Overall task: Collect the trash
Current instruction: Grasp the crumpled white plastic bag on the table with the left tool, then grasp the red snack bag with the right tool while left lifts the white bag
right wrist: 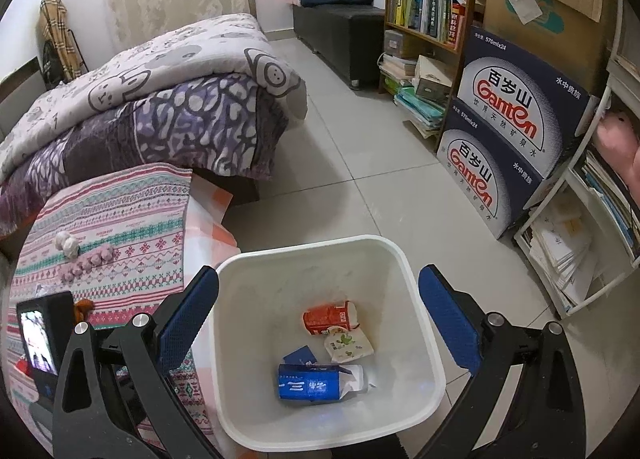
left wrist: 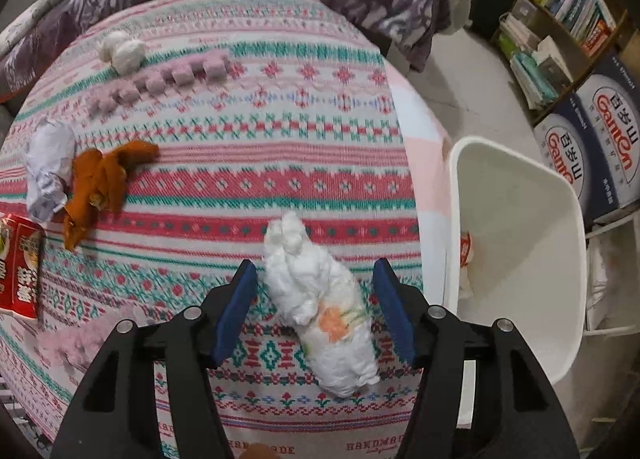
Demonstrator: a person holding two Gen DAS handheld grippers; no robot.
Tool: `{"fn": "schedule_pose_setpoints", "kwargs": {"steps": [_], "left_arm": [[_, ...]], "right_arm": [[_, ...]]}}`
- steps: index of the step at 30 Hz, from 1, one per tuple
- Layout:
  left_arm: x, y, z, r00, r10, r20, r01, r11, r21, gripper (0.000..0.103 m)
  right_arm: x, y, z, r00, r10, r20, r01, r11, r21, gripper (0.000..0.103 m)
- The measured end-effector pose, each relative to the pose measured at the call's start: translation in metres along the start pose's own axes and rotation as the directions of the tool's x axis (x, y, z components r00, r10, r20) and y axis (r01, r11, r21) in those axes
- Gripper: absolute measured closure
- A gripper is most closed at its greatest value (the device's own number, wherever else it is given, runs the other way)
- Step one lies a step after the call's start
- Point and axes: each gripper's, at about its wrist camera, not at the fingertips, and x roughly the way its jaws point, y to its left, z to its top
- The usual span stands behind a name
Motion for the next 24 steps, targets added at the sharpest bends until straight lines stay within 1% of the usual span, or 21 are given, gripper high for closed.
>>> {"fn": "schedule_pose_setpoints", "kwargs": {"steps": [2, 3, 5, 6, 10, 14, 18, 21, 22, 23, 24], "left_arm": [[-0.002, 0.0, -0.002, 1.0, 0.008, 0.003, -0.008, 1.0, 0.015, 0.059], [-0.004, 0.001, -0.002, 1.0, -0.004, 0.002, 0.004, 1.0, 0.018, 0.062], [-0.01, 0.007, -0.003, 0.999, -0.036, 0.002, 0.036, 0.999, 0.01, 0.063], [-0.014, 0.012, -0.004, 0.999, -0.038, 0.009, 0.038, 0.999, 0.005, 0.063], [-0.037, 0.039, -0.003, 0.998, -0.015, 0.059, 0.016, 1.0, -0.012, 0.063], [-0.064, 0.087, 0.0, 0.994, -0.011, 0.105, 0.021, 0.995, -0.096, 0.063], [-0.093, 0.142, -0.002, 0.987, 0.019, 0.16, 0.014, 0.98, -0.2, 0.063], [-0.118, 0.183, -0.006, 0.978, 0.048, 0.203, 0.01, 0.961, -0.275, 0.063], [-0.127, 0.201, -0.008, 0.974, 0.058, 0.218, 0.012, 0.952, -0.306, 0.063], [-0.133, 0.21, -0.01, 0.972, 0.065, 0.226, 0.013, 0.946, -0.324, 0.063], [-0.14, 0.223, -0.012, 0.969, 0.076, 0.237, 0.011, 0.938, -0.347, 0.063]], "right_arm": [[0.0, 0.003, 0.0, 1.0, 0.01, -0.004, -0.01, 1.0, 0.004, 0.007], [0.0, 0.005, 0.001, 1.0, 0.016, -0.006, -0.016, 1.0, 0.005, 0.007], [0.001, 0.012, 0.0, 0.999, 0.029, -0.014, -0.029, 1.0, 0.004, 0.007], [0.001, 0.015, 0.0, 0.999, 0.034, -0.019, -0.034, 0.999, 0.001, 0.007], [0.006, 0.037, -0.006, 0.997, 0.061, -0.05, -0.062, 0.998, -0.019, 0.007], [0.008, 0.075, -0.015, 0.993, 0.093, -0.077, -0.099, 0.992, -0.077, 0.007], [0.006, 0.117, -0.027, 0.986, 0.132, -0.099, -0.146, 0.978, -0.15, 0.007], [0.004, 0.153, -0.038, 0.977, 0.174, -0.122, -0.197, 0.956, -0.216, 0.007], [0.003, 0.168, -0.044, 0.972, 0.192, -0.136, -0.221, 0.943, -0.249, 0.007], [0.003, 0.179, -0.05, 0.968, 0.203, -0.147, -0.237, 0.932, -0.275, 0.007], [0.002, 0.196, -0.06, 0.962, 0.218, -0.162, -0.26, 0.913, -0.315, 0.007]]}}
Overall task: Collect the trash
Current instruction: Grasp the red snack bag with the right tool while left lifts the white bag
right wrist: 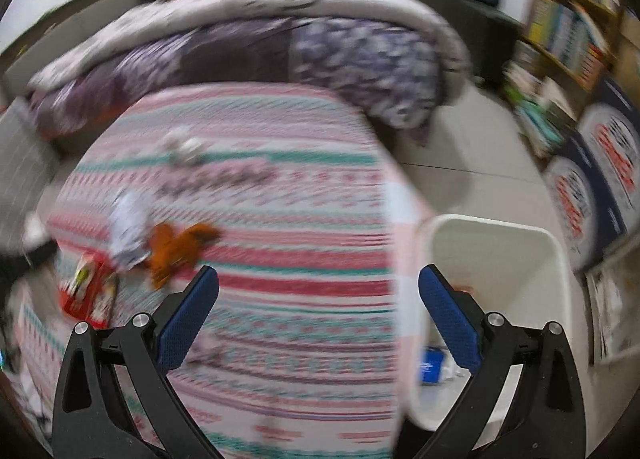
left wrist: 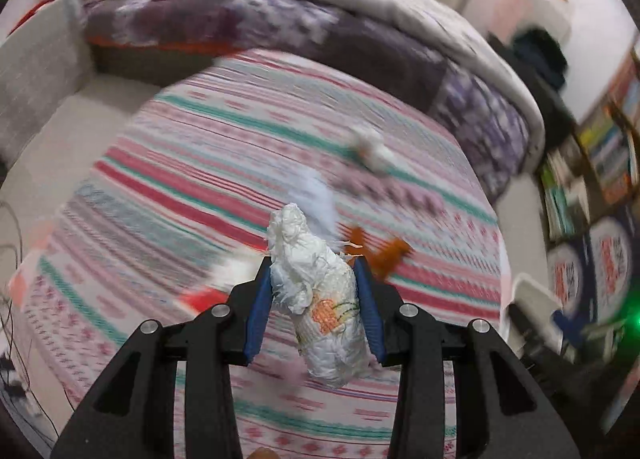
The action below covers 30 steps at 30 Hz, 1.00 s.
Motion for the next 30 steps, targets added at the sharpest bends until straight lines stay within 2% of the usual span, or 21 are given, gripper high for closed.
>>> {"fn": "schedule_pose_setpoints", "kwargs": {"steps": [4, 7, 9, 11, 13, 15, 19, 22, 24, 25, 26, 27, 30], "left_arm": [[-0.023, 0.045, 0.013, 0.999, 0.02, 0.043, -0.016, 0.997, -0.081, 0.063], [-0.037, 0.077, 0.018, 0.997, 0.026, 0.067, -0.016, 0.989, -0.146, 0.062], [-0.046, 0.096, 0.021, 0.996, 0.028, 0.082, -0.012, 0.983, -0.184, 0.062], [-0.052, 0.109, 0.023, 0.995, 0.029, 0.095, -0.009, 0.978, -0.21, 0.062], [-0.057, 0.119, 0.023, 0.994, 0.028, 0.102, -0.004, 0.974, -0.226, 0.062], [-0.06, 0.127, 0.025, 0.994, 0.02, 0.105, 0.006, 0.971, -0.239, 0.062], [-0.063, 0.135, 0.025, 0.994, 0.015, 0.106, 0.011, 0.97, -0.242, 0.062], [-0.063, 0.135, 0.025, 0.994, 0.031, 0.108, -0.006, 0.974, -0.225, 0.062], [-0.062, 0.137, 0.026, 0.993, 0.045, 0.11, -0.02, 0.975, -0.219, 0.062], [-0.062, 0.139, 0.026, 0.993, 0.049, 0.11, -0.024, 0.975, -0.221, 0.062], [-0.061, 0.141, 0.026, 0.993, 0.052, 0.11, -0.026, 0.973, -0.228, 0.062], [-0.061, 0.143, 0.026, 0.992, 0.055, 0.111, -0.028, 0.972, -0.231, 0.062], [-0.063, 0.148, 0.026, 0.991, 0.064, 0.121, -0.033, 0.969, -0.245, 0.062]], "right_arm": [[0.01, 0.054, -0.01, 0.996, 0.076, -0.038, -0.08, 0.991, -0.11, 0.007], [0.014, 0.089, -0.013, 0.985, 0.154, -0.07, -0.161, 0.981, -0.106, 0.007], [0.017, 0.108, -0.011, 0.969, 0.227, -0.094, -0.233, 0.971, -0.055, 0.007], [0.022, 0.125, -0.008, 0.939, 0.319, -0.128, -0.316, 0.948, 0.038, 0.007], [0.032, 0.144, -0.005, 0.909, 0.38, -0.171, -0.365, 0.924, 0.115, 0.007], [0.042, 0.158, -0.004, 0.897, 0.393, -0.201, -0.368, 0.917, 0.152, 0.007], [0.064, 0.178, -0.005, 0.908, 0.347, -0.236, -0.313, 0.934, 0.171, 0.007], [0.08, 0.185, -0.01, 0.903, 0.334, -0.271, -0.298, 0.94, 0.169, 0.007], [0.087, 0.19, -0.015, 0.891, 0.346, -0.293, -0.314, 0.938, 0.15, 0.013], [0.089, 0.192, -0.017, 0.888, 0.346, -0.304, -0.319, 0.938, 0.137, 0.025], [0.088, 0.194, -0.018, 0.893, 0.335, -0.299, -0.315, 0.942, 0.116, 0.042], [0.085, 0.194, -0.018, 0.897, 0.331, -0.292, -0.316, 0.944, 0.097, 0.05], [0.077, 0.193, -0.016, 0.884, 0.379, -0.275, -0.367, 0.925, 0.097, 0.053]]}}
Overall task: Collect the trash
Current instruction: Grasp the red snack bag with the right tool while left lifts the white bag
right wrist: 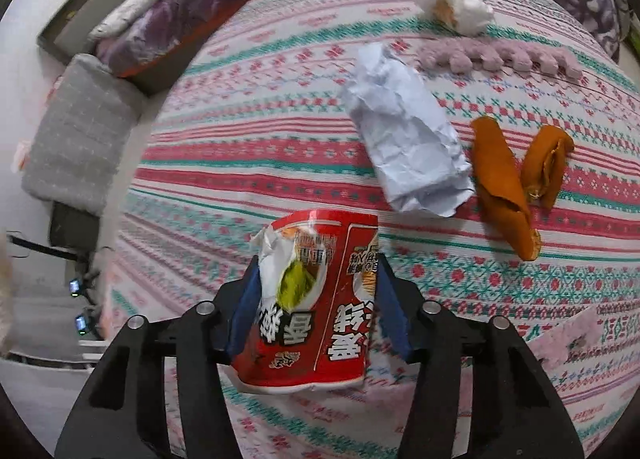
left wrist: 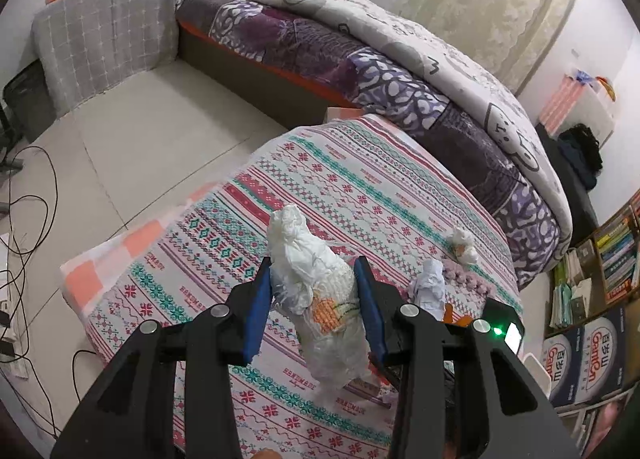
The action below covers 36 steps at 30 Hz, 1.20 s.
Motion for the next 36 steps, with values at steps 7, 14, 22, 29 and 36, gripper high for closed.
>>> {"fn": "schedule_pose_setpoints", "kwargs": {"steps": [7, 14, 22, 29, 36], "left_arm": [[-0.005, -0.004, 0.001, 0.999, 0.008, 0.036, -0.008, 1.0, 0.006, 0.062], [-0.017, -0.026, -0.004, 0.983, 0.078, 0.164, -0.091, 0.993, 0.073, 0.062], [-0.033, -0.067, -0.019, 0.936, 0.109, 0.335, -0.17, 0.972, 0.16, 0.062], [-0.04, -0.101, -0.036, 0.919, 0.059, 0.391, -0.155, 0.964, 0.218, 0.062], [-0.04, -0.13, -0.049, 0.918, 0.011, 0.396, -0.127, 0.955, 0.269, 0.062]], "right_arm": [[-0.061, 0.011, 0.001, 0.982, 0.025, 0.187, -0.011, 0.997, -0.079, 0.054], [-0.129, 0.011, 0.001, 0.885, -0.054, 0.463, 0.13, 0.982, -0.134, 0.054], [-0.175, -0.003, -0.004, 0.767, -0.141, 0.626, 0.248, 0.965, -0.087, 0.054], [-0.197, -0.026, -0.011, 0.716, -0.198, 0.669, 0.297, 0.954, -0.036, 0.053], [-0.211, -0.055, -0.011, 0.7, -0.248, 0.67, 0.321, 0.947, 0.014, 0.053]]}}
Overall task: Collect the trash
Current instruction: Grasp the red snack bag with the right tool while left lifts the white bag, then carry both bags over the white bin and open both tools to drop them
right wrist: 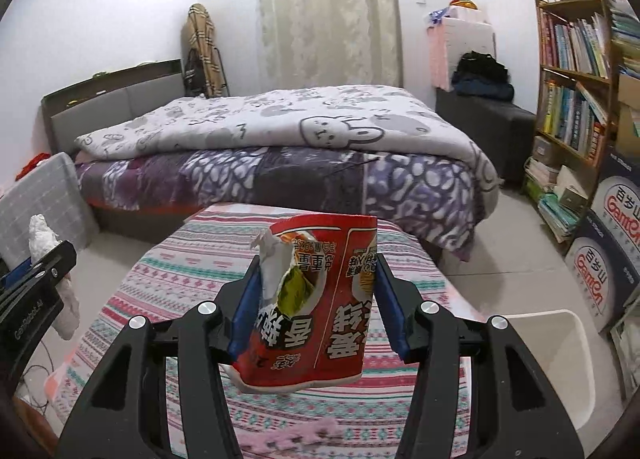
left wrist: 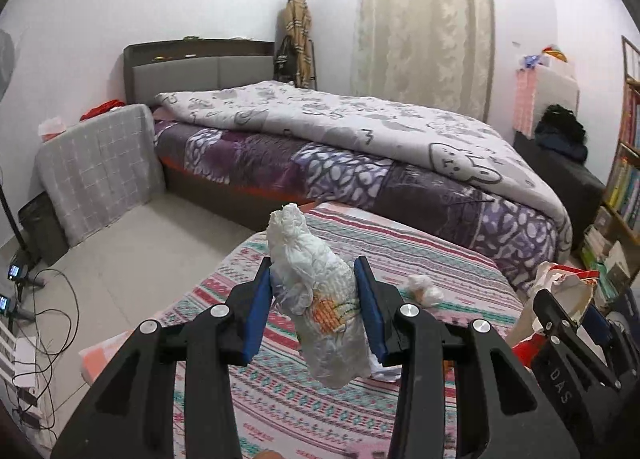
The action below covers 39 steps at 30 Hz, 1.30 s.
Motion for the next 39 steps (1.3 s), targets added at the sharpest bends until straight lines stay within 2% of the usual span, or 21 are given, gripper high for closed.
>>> {"fn": "schedule_pose_setpoints", "kwargs": {"steps": [21, 39], "left_arm": [[-0.01, -0.093, -0.017, 0.99, -0.142, 0.002, 0.141, 0.984, 0.109, 0.062], [-0.013, -0.156, -0.038, 0.974, -0.222, -0.031, 0.224, 0.955, 0.194, 0.062]], "right_arm": [[-0.009, -0.083, -0.002, 0.991, -0.134, -0.009, 0.134, 0.989, 0.055, 0.052], [-0.014, -0.16, -0.01, 0.962, -0.268, -0.042, 0.271, 0.954, 0.131, 0.051]]}}
